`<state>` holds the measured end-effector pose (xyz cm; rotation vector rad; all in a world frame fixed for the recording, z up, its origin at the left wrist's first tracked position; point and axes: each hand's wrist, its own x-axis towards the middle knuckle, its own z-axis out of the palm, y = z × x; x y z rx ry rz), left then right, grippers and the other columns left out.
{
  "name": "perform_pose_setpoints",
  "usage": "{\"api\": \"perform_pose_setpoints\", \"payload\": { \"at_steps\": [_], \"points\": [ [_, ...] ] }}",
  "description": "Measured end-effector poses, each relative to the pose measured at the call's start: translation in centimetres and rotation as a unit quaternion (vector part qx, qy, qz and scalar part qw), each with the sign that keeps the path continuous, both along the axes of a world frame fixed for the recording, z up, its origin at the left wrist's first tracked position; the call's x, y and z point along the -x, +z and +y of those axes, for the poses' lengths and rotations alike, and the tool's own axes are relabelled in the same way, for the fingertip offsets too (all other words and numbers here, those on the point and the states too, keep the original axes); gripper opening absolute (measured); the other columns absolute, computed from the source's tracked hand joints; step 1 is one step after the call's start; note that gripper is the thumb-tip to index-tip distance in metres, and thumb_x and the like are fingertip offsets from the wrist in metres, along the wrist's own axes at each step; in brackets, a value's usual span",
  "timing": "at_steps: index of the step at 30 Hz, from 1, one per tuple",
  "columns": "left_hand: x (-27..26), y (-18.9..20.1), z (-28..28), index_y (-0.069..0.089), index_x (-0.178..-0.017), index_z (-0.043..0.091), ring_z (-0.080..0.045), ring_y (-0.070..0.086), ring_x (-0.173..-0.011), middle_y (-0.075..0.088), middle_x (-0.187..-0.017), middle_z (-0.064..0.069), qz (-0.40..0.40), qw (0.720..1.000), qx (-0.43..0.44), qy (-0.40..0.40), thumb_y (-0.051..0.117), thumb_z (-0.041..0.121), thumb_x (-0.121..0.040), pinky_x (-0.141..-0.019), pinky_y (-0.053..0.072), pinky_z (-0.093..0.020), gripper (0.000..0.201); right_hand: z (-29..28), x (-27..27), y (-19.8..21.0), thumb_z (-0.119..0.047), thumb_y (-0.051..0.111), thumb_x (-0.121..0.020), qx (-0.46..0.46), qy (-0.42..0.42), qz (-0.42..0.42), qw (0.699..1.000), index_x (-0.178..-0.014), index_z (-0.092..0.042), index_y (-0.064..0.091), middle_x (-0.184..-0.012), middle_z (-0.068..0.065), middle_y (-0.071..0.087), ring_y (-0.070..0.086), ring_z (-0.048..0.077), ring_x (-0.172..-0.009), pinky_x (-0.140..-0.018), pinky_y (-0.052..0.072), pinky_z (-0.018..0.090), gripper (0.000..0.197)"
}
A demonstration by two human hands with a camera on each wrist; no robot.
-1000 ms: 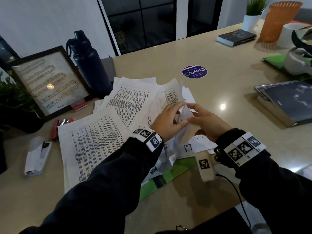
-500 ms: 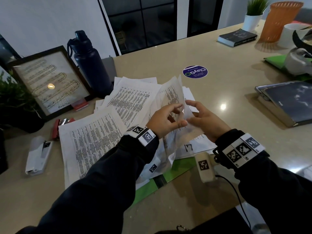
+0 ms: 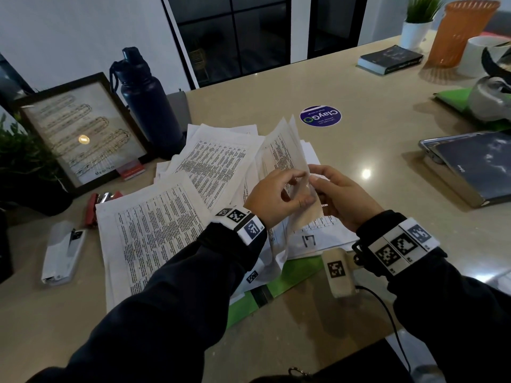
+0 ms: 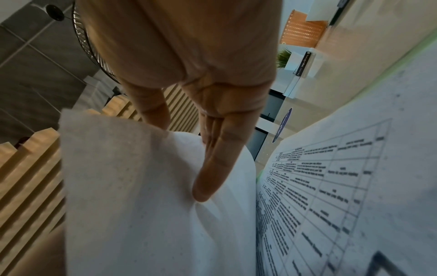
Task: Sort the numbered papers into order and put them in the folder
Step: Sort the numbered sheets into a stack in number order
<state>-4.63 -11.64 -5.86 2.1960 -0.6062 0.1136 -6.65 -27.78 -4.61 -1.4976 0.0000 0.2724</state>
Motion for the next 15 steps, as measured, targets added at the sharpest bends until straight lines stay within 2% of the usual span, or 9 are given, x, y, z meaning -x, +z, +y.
{"api": "perform_pose_setpoints", "payload": {
  "at_steps": [3, 5, 10, 15],
  "points": [
    [0.12, 0.11, -0.04, 0.056, -0.124, 0.019, -0.01, 0.056, -0.092, 0.058, -0.11, 0.0, 0.003, 1.0, 0.004, -0.003, 0.063, 0.049, -0.078, -0.083, 0.052, -0.031, 0.055, -0.07, -0.06, 0.09, -0.018, 0.045, -0.097, -0.004, -0.003, 0.0, 1.0, -0.127, -0.016, 0.05, -0.1, 0.014, 0.064, 0.063, 0.02, -0.074, -0.066, 0.056, 0.035, 0.031],
    [0.18, 0.16, -0.07, 0.059, -0.122, 0.019, -0.01, 0.056, -0.093, 0.058, -0.105, 0.003, -0.001, 1.0, 0.001, -0.004, 0.056, 0.049, -0.081, -0.083, 0.05, -0.03, 0.051, -0.04, -0.02, 0.21, -0.019, 0.044, -0.097, -0.015, -0.002, 0.005, 1.0, -0.126, -0.014, 0.051, -0.1, 0.015, 0.063, 0.062, 0.023, -0.077, -0.069, 0.057, 0.038, 0.03],
    [0.07, 0.04, -0.02, 0.062, -0.118, 0.019, -0.01, 0.058, -0.094, 0.057, -0.098, 0.007, 0.0, 1.0, 0.011, -0.005, 0.047, 0.047, -0.088, -0.084, 0.051, -0.032, 0.044, 0.02, 0.06, 0.27, -0.022, 0.046, -0.097, -0.018, -0.001, 0.009, 1.0, -0.128, -0.013, 0.049, -0.099, 0.013, 0.062, 0.063, 0.021, -0.078, -0.065, 0.057, 0.036, 0.033],
    [0.11, -0.05, -0.05, 0.061, -0.115, 0.02, -0.01, 0.058, -0.097, 0.061, -0.105, 0.004, 0.0, 1.0, -0.002, -0.002, 0.048, 0.063, -0.077, -0.084, 0.051, -0.032, 0.059, 0.0, 0.12, 0.32, -0.021, 0.048, -0.096, -0.016, 0.004, 0.011, 1.0, -0.125, -0.014, 0.051, -0.094, 0.008, 0.066, 0.064, 0.02, -0.076, -0.061, 0.057, 0.033, 0.03]
  ]
}}
